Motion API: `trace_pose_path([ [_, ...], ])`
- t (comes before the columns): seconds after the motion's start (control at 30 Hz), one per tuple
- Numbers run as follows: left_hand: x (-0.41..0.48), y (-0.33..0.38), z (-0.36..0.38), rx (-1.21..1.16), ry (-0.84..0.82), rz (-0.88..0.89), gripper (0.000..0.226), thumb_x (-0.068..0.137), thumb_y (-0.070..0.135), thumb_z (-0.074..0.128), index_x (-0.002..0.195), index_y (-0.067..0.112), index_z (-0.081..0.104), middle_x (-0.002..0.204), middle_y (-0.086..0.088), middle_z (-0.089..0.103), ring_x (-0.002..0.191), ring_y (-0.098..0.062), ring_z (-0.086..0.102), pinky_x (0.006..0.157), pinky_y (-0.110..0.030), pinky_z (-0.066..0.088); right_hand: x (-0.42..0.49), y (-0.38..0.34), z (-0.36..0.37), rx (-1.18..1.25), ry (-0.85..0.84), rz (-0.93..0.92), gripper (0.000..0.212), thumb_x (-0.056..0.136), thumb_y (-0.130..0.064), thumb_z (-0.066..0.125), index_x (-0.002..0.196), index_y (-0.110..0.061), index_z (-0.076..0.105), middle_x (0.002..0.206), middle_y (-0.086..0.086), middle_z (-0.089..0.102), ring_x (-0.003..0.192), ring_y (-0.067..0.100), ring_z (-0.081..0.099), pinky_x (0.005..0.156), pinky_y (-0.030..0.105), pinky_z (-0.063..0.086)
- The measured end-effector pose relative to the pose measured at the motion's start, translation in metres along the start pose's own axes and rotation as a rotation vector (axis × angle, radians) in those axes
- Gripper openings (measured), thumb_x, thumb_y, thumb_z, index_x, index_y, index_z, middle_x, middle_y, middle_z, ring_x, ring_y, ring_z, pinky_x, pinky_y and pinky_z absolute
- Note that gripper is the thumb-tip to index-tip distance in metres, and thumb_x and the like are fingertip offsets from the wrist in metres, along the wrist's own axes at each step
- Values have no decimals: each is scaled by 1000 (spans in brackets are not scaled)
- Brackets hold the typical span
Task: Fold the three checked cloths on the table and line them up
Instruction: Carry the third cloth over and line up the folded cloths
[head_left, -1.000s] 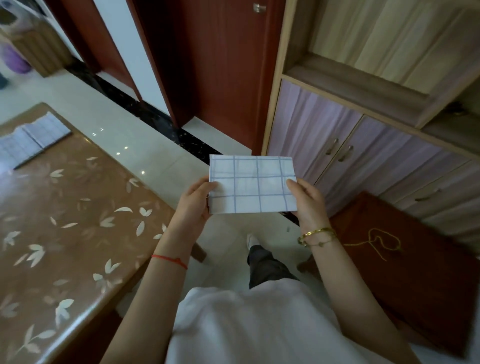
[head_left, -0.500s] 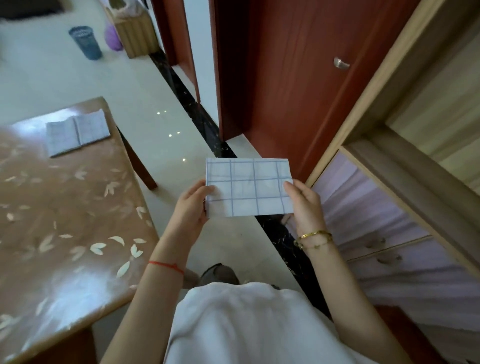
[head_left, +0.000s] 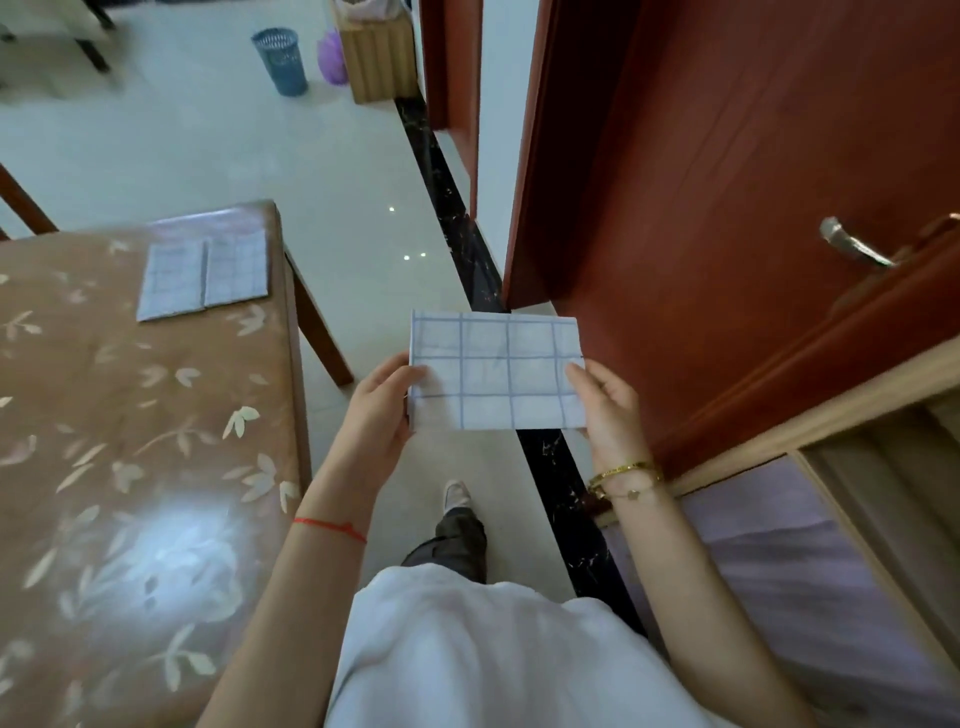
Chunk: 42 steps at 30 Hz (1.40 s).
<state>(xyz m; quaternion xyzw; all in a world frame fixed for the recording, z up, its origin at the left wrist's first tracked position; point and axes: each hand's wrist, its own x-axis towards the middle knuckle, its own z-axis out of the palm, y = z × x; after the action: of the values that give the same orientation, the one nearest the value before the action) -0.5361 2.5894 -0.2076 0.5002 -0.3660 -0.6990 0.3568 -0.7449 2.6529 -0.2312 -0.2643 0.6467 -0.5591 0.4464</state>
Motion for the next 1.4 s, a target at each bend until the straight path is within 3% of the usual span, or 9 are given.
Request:
trace_pose_path([
  [0.57,199,119,-42,-62,156,39,26,96,2,48,99,14,70,80,1,71,67,-10,65,57,-20,51,229,-72,136,-48,-110,23,60,85,-35,64,106,17,45,86,26,57,102,21,57,84,44,47],
  [0.63,215,128,-49,-82,190,36,27,96,2,48,102,14,71,88,-3,72,73,-12,67,61,-22,53,249,-77,153,-51,-122,34,56,89,-27,63,112,19,41,112,40,53,119,36,22,94,55,43],
  [0.7,227,135,-54,-108,229,40,28,96,1,48,100,15,72,91,-4,73,77,-14,67,66,-24,54,269,-81,167,-63,-140,31,51,92,-21,61,113,20,41,115,35,55,111,46,50,97,56,40],
  [0.73,238,139,-58,-128,267,42,29,95,0,48,97,16,72,89,-3,73,76,-13,68,66,-24,54,282,-83,178,-65,-168,39,50,93,-20,61,113,21,41,109,30,60,91,12,38,96,55,41],
  [0.77,246,144,-62,-148,291,47,30,95,-1,48,95,16,73,89,-4,73,75,-14,67,65,-24,54,293,-86,187,-68,-195,43,49,93,-19,61,112,22,43,109,33,59,119,33,19,97,55,41],
  [0.8,254,148,-66,-160,313,52,31,94,0,49,93,18,75,91,-6,72,75,-15,65,65,-26,53,306,-90,197,-72,-234,44,47,92,-20,61,110,21,47,102,29,61,96,40,57,97,53,42],
  [0.9,282,161,-77,-181,412,70,31,93,5,52,95,22,77,100,-13,66,72,-18,54,63,-30,39,349,-99,228,-109,-402,22,45,84,-34,61,90,10,55,84,6,48,81,19,43,77,33,40],
  [1.2,362,213,-77,-328,715,118,30,97,2,46,114,17,67,108,-10,69,94,-22,63,84,-39,49,475,-143,308,-185,-627,6,52,87,-29,65,105,17,46,72,25,42,68,26,39,68,31,31],
  [1.4,391,226,-81,-394,926,172,35,97,1,52,130,10,58,113,-9,67,99,-23,63,81,-36,53,528,-152,365,-272,-876,24,50,73,-46,65,82,2,53,85,2,45,79,19,40,71,35,31],
])
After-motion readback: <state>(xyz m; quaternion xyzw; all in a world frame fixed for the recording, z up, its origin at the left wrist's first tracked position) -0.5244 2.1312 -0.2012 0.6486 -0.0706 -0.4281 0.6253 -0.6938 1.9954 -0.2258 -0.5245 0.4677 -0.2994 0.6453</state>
